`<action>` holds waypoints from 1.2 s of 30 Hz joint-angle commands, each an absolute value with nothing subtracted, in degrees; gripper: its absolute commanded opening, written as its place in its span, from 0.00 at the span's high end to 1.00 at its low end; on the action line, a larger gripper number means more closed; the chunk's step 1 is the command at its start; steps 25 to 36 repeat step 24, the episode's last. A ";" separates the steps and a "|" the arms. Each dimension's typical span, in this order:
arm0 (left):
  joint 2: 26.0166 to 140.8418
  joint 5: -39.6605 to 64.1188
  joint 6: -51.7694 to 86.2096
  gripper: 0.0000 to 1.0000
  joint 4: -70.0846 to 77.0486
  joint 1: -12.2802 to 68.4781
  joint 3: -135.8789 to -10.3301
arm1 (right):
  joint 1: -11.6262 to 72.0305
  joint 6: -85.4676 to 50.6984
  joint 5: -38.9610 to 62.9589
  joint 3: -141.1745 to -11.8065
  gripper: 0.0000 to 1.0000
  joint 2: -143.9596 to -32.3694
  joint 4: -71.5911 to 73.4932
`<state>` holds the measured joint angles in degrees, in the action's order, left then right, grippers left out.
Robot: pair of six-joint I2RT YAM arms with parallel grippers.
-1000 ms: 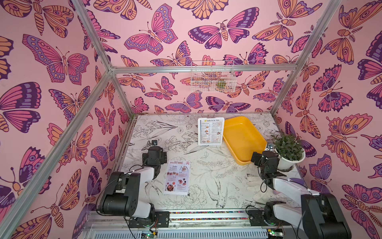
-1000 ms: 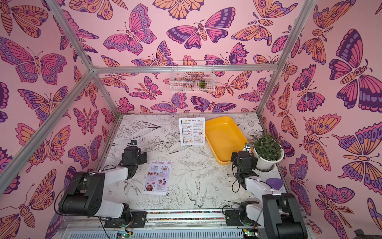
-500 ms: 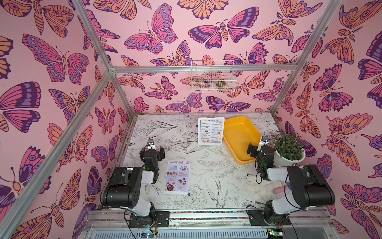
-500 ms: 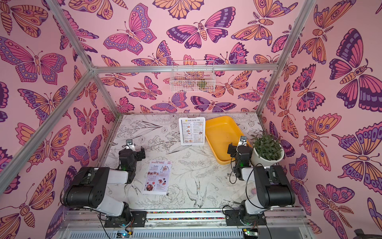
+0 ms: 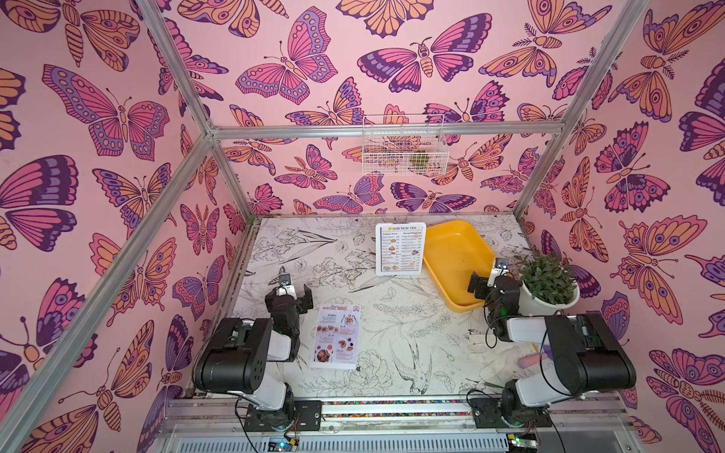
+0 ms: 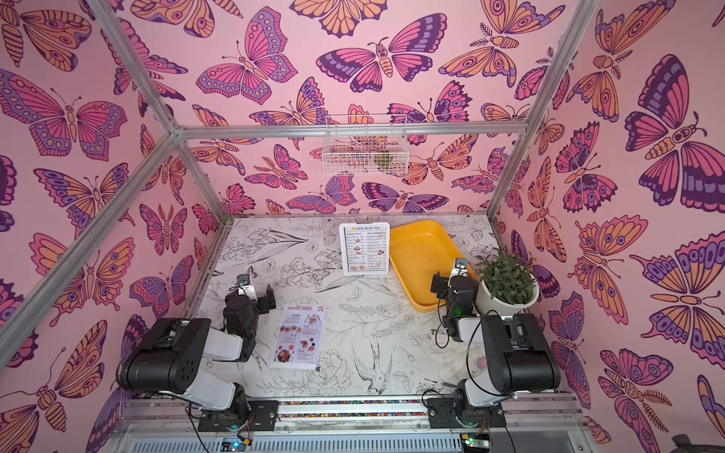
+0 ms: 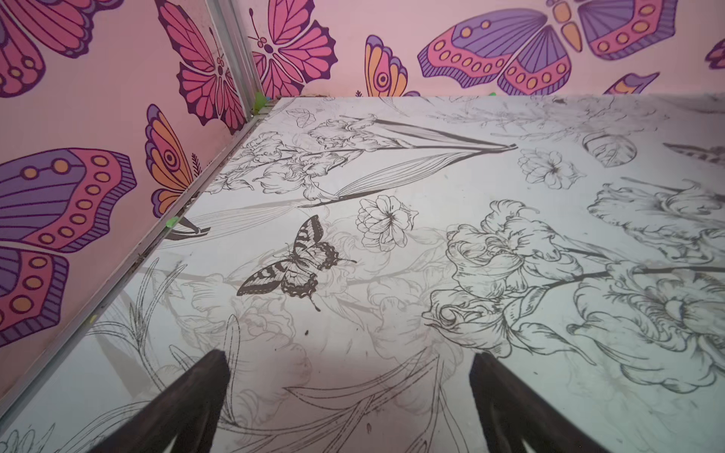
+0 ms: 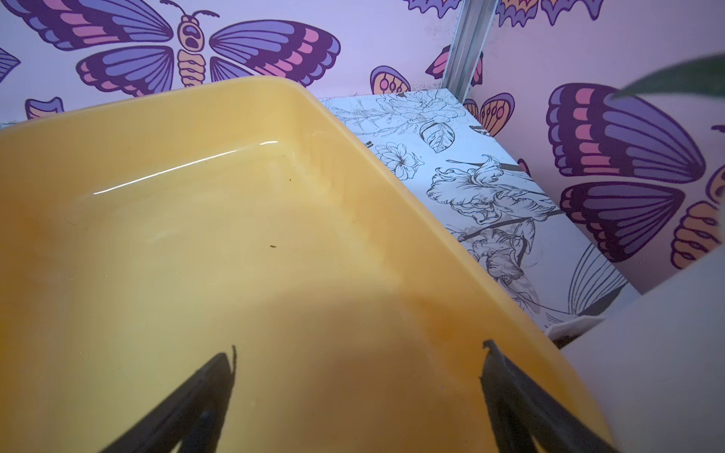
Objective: Replace the menus in the menu holders
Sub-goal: Reset both arms
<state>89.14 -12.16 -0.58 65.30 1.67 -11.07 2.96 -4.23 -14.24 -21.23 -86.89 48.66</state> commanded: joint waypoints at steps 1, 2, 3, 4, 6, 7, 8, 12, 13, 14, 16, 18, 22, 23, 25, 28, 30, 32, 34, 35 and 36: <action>89.63 -0.25 -7.11 0.02 63.66 3.10 -14.86 | 2.53 -3.99 -13.66 -22.41 0.01 -86.33 47.95; 86.16 -2.03 -3.87 0.02 57.71 1.88 -15.09 | 2.46 -3.93 -13.71 -22.41 0.01 -86.32 47.99; 85.40 -7.71 -0.82 0.02 59.26 1.16 -14.00 | 2.53 -3.93 -13.66 -22.41 0.01 -86.26 47.79; 86.53 -11.42 0.61 0.01 63.54 1.13 -12.32 | 2.46 -3.95 -13.71 -22.41 0.01 -86.33 47.98; 91.13 0.04 -5.68 0.02 67.96 1.83 -14.30 | 2.50 -3.96 -13.72 -22.41 0.01 -86.31 47.90; 87.71 -0.17 -5.85 0.02 58.63 2.35 -15.69 | 2.55 -3.96 -13.71 -22.41 0.01 -86.37 47.99; 84.39 -3.77 -3.25 0.02 55.04 2.11 -15.64 | 2.51 -3.95 -13.63 -22.41 0.01 -86.31 47.87; 89.17 -1.54 -5.46 0.01 62.33 2.60 -14.97 | 2.55 -3.96 -13.71 -22.41 0.01 -86.39 47.84; 86.35 -1.79 -4.53 0.01 58.50 2.30 -14.69 | 2.52 -3.93 -13.65 -22.41 0.01 -86.33 47.86; 85.87 -0.74 -5.05 0.01 58.34 2.25 -14.76 | 2.54 -3.91 -13.65 -22.46 0.01 -86.35 47.73; 90.02 -1.30 -5.98 0.01 64.83 2.31 -14.62 | 2.52 -3.95 -13.64 -22.41 0.01 -86.31 47.73; 87.81 -5.59 -4.03 0.01 60.34 2.75 -15.10 | 2.48 -3.95 -13.71 -22.41 0.01 -86.32 47.86; 88.25 -0.35 -3.77 0.01 53.68 1.04 -19.25 | 2.48 -3.96 -13.71 -22.41 0.01 -86.31 47.89; 87.80 0.50 -3.32 0.01 51.33 0.43 -20.72 | 2.47 -3.95 -13.70 -22.41 0.01 -86.31 47.80; 88.43 1.96 -3.10 0.01 52.49 -0.13 -20.51 | 2.49 -3.95 -13.71 -22.41 0.01 -86.31 47.89; 88.43 1.96 -3.10 0.01 52.49 -0.13 -20.51 | 2.49 -3.95 -13.71 -22.41 0.01 -86.31 47.89; 88.43 1.96 -3.10 0.01 52.49 -0.13 -20.51 | 2.49 -3.95 -13.71 -22.41 0.01 -86.31 47.89; 88.43 1.96 -3.10 0.01 52.49 -0.13 -20.51 | 2.49 -3.95 -13.71 -22.41 0.01 -86.31 47.89; 88.43 1.96 -3.10 0.01 52.49 -0.13 -20.51 | 2.49 -3.95 -13.71 -22.41 0.01 -86.31 47.89; 88.43 1.96 -3.10 0.01 52.49 -0.13 -20.51 | 2.49 -3.95 -13.71 -22.41 0.01 -86.31 47.89; 88.43 1.96 -3.10 0.01 52.49 -0.13 -20.51 | 2.49 -3.95 -13.71 -22.41 0.01 -86.31 47.89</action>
